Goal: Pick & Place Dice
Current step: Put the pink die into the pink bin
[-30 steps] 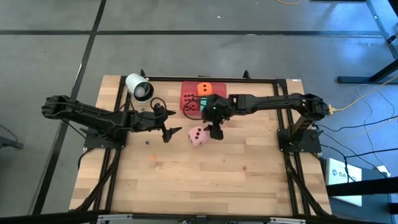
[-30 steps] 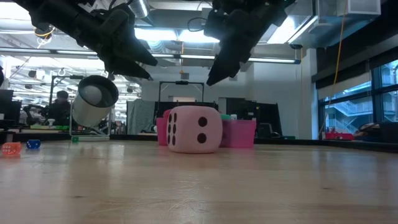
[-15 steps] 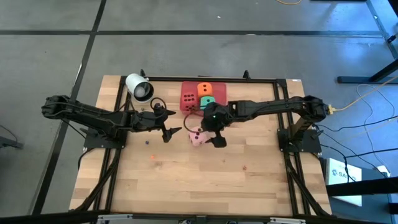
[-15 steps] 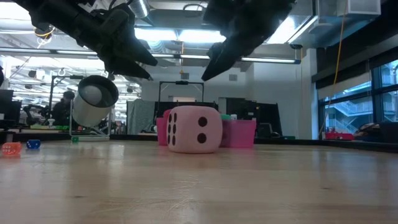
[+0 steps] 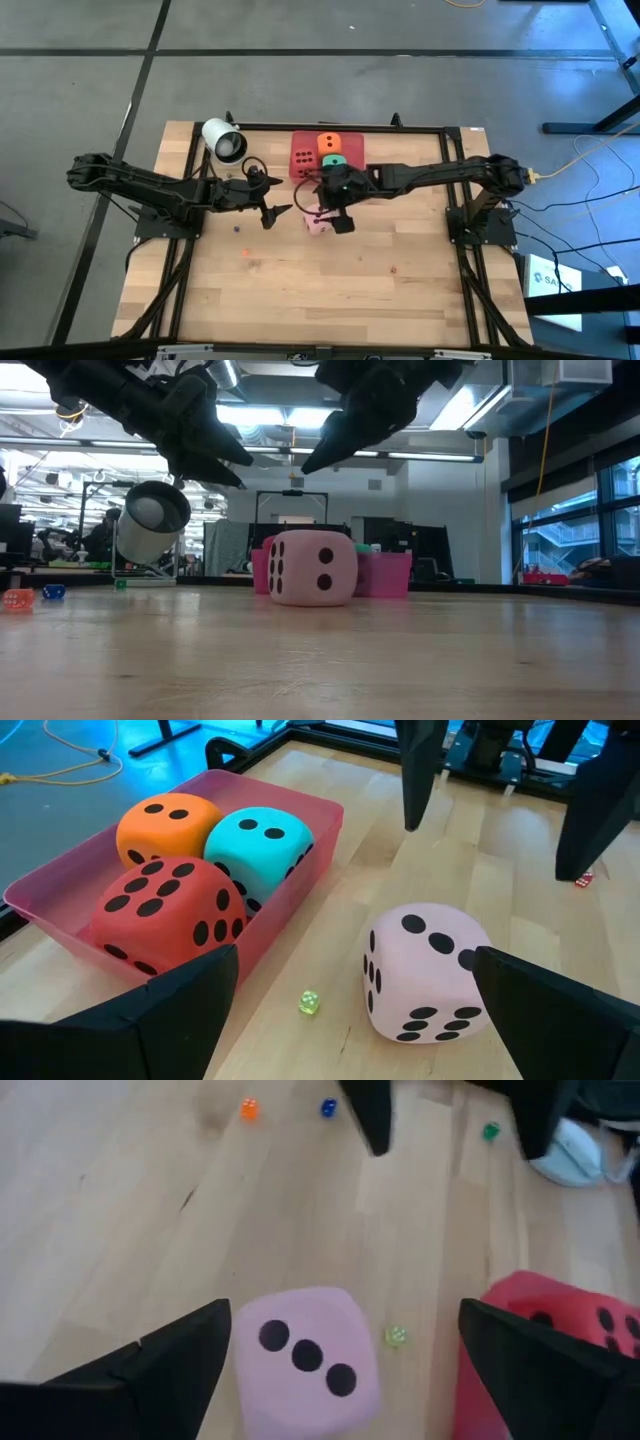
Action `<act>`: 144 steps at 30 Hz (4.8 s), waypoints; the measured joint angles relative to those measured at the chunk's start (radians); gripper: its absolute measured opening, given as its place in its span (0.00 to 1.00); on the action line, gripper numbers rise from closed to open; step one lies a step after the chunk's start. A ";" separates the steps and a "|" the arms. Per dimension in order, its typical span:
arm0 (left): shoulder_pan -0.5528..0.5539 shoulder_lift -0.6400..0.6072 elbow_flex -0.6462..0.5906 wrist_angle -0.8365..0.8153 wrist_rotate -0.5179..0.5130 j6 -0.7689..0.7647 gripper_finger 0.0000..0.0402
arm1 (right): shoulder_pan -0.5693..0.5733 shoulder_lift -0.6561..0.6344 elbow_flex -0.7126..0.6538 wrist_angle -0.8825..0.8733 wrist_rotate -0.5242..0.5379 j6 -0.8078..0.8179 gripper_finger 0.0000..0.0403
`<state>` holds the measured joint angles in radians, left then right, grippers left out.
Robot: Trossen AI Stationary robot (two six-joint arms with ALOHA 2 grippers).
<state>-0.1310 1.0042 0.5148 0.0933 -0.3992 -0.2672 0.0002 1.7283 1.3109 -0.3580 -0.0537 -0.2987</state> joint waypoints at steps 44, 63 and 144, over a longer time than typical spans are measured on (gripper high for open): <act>0.000 0.000 0.000 0.016 0.000 -0.025 1.00 | -0.091 0.180 0.125 -0.164 -0.218 -0.179 0.88; 0.000 0.000 0.000 0.008 0.000 -0.028 1.00 | -0.052 0.264 0.137 -0.193 -0.182 -0.154 0.88; 0.000 0.000 0.000 0.004 0.010 -0.044 1.00 | -0.053 0.325 0.238 -0.273 -0.107 -0.097 0.99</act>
<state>-0.1310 1.0044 0.5152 0.0968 -0.3893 -0.3115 -0.0528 2.0533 1.5486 -0.6309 -0.1612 -0.3956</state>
